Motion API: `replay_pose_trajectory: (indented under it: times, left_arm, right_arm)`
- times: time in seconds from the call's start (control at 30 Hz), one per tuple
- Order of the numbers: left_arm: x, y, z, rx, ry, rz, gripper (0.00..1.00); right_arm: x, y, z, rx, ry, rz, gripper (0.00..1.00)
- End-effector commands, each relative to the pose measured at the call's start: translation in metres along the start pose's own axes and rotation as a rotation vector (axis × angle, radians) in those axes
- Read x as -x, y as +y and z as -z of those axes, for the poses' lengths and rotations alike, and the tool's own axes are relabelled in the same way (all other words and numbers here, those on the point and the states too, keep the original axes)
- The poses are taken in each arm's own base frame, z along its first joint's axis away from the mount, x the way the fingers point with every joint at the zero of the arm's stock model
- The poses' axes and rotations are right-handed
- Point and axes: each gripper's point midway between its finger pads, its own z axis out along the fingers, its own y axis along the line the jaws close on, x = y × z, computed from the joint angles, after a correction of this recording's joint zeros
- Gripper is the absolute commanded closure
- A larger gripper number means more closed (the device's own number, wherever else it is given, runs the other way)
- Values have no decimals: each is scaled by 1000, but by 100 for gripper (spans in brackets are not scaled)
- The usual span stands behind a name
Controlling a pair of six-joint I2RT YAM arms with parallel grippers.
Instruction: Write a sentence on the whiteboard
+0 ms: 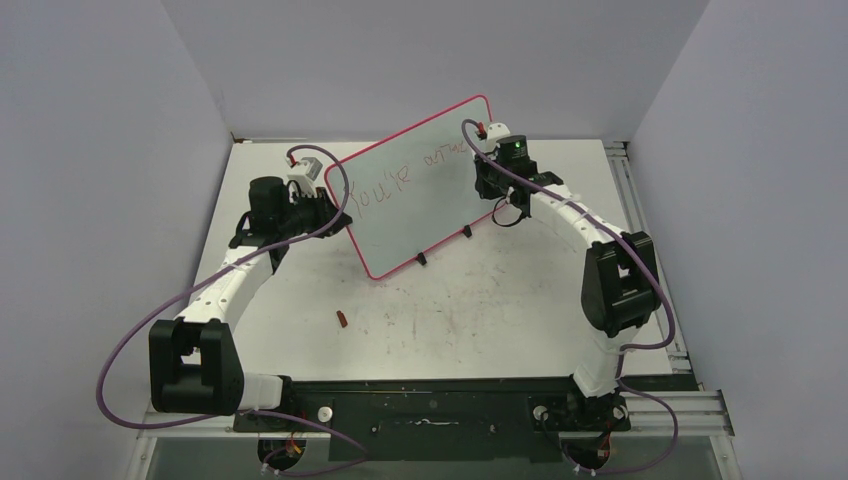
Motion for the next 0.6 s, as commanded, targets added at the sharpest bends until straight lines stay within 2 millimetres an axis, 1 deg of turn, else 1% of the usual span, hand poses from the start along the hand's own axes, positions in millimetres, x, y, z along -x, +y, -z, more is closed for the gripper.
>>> replay_pose_trajectory:
  times: [0.0,0.23,0.43,0.57]
  left_arm:
    - [13,-3,4,14,-21,-26,100]
    - [13,-4,5,15,-23,-27,100]
    - [14,-4,5,14,-25,-28,100]
    - [14,-4,5,13,-25,-29,100]
  right_arm:
    - [-2,0,3,12,-1,1,95]
    - [3,1,9,10,-8,2,95]
    - [24,-2,28,-18,-70,2,95]
    - [40,-1,32,-17,-96,10,95]
